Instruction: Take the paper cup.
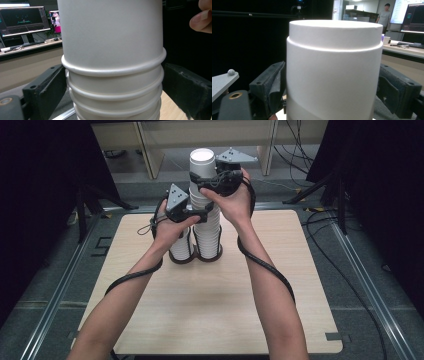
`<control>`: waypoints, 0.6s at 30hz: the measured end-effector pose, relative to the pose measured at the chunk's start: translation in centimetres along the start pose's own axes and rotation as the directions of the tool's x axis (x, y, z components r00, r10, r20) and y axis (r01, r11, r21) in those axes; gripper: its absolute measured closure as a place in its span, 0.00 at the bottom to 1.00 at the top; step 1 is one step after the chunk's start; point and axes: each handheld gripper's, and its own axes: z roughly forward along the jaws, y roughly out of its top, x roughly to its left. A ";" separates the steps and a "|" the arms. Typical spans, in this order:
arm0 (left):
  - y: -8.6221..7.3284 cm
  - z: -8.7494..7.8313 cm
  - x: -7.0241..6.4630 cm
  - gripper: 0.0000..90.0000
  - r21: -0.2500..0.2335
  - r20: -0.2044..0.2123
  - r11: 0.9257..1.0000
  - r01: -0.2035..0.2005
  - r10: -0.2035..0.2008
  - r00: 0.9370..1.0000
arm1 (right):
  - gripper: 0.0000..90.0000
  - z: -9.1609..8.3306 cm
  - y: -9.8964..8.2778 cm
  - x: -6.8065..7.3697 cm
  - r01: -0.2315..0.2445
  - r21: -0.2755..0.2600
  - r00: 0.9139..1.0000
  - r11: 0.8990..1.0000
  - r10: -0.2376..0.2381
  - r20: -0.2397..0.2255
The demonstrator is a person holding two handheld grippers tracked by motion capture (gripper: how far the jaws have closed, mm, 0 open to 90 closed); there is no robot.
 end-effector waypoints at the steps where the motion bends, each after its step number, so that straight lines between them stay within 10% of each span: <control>1: 0.0 0.0 0.0 0.06 0.001 0.000 1.000 0.000 0.000 1.000 | 0.20 0.1 0.0 0.0 -0.007 0.001 1.000 1.000 0.007 -0.007; 18: 0.1 0.1 0.2 0.06 0.008 0.010 1.000 0.003 -0.003 1.000 | 0.24 -0.4 0.9 -0.2 -0.007 -0.021 1.000 1.000 0.007 -0.013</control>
